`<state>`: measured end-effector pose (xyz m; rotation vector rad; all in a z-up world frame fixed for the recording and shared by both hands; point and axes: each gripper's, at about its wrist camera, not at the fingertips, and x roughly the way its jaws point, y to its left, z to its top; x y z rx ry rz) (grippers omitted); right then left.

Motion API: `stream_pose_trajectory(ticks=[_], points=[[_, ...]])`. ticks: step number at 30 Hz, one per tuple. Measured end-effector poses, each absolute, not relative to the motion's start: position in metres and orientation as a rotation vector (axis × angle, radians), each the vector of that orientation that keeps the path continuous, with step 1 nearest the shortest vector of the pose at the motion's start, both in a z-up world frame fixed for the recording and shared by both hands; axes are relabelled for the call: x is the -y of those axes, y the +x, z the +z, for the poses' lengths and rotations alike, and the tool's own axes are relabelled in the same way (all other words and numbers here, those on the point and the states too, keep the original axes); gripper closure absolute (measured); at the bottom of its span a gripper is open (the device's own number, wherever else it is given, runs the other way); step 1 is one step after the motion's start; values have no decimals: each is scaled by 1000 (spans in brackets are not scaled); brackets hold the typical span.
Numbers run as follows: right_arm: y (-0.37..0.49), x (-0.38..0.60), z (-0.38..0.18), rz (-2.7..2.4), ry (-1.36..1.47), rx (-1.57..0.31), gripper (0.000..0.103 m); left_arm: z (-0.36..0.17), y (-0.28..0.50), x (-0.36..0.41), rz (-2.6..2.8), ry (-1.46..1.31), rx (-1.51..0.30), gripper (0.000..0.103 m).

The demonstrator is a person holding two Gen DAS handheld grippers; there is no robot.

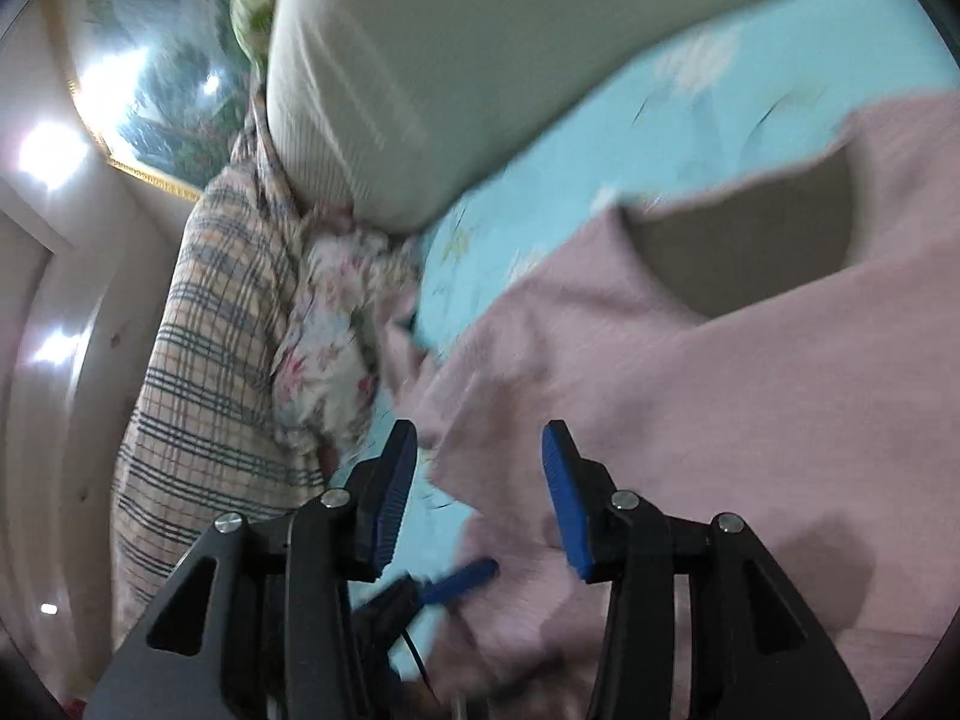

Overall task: Fold small clothes
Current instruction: 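Fold the held sleeve across the body toward the collar, open right gripper, then grasp the other sleeve cuff with the left gripper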

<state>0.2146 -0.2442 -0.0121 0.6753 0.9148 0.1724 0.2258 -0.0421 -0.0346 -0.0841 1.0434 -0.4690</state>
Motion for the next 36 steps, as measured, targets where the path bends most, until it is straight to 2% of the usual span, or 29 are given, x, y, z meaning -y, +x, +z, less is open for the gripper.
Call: stream_pose_trajectory(ticks=[3, 8, 9, 11, 13, 15, 19, 36], points=[[168, 288, 14, 39, 650, -836, 57, -42, 251, 36, -454, -164, -1075, 7], [116, 343, 27, -129, 708, -752, 57, -42, 288, 31, -417, -228, -1051, 15], [107, 351, 28, -158, 717, -737, 57, -52, 298, 27, -404, -225, -1045, 20], [92, 367, 29, -210, 736, -717, 57, -51, 307, 27, -378, -209, -1028, 36], [80, 379, 30, -250, 749, -701, 57, -47, 311, 28, -362, -177, -1005, 75], [73, 386, 32, -276, 748, -694, 57, -44, 308, 26, -348, -131, -985, 100], [66, 397, 36, -343, 700, -696, 57, -25, 292, 1, -283, -92, -851, 100], [116, 410, -15, -369, 551, -929, 57, -25, 290, -16, -225, -66, -825, 100]])
